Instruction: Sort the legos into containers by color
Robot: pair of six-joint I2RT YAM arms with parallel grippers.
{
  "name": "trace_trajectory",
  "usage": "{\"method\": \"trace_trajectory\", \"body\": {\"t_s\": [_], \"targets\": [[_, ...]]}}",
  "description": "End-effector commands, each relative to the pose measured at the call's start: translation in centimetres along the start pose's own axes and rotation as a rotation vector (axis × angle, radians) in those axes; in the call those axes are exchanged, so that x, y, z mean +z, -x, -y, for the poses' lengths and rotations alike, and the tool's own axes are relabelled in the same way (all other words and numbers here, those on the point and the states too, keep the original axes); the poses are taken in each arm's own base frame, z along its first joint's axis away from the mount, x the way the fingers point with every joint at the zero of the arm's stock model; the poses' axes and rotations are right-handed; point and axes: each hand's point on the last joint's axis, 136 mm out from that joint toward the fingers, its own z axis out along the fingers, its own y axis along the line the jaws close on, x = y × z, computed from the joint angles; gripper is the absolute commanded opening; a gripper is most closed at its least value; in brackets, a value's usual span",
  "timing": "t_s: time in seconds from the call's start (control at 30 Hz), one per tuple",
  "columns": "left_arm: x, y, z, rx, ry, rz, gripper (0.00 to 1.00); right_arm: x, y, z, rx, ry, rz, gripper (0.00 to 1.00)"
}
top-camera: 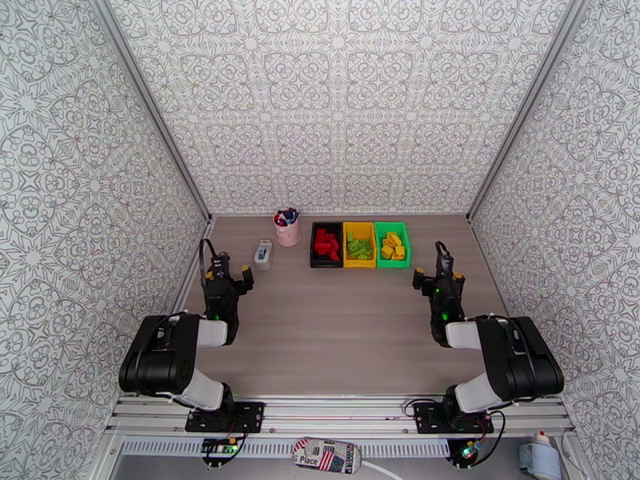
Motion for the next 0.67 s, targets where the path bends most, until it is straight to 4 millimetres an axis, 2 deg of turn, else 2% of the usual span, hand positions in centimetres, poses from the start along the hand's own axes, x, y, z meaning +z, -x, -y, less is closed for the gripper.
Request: {"method": "trace_trajectory", "body": {"t_s": [0.0, 0.5, 0.63], "targets": [[0.04, -0.22, 0.0, -0.013, -0.013, -0.016, 0.99, -0.07, 0.37, -0.02, 0.015, 0.011, 0.015, 0.99], [0.1, -0.29, 0.16, -0.008, -0.014, -0.021, 0.99, 0.39, 0.12, -0.14, 0.016, 0.019, -0.007, 0.99], [0.11, -0.27, 0.08, -0.009, -0.012, -0.021, 0.99, 0.0, 0.31, -0.06, 0.016, 0.021, 0.009, 0.99]]}}
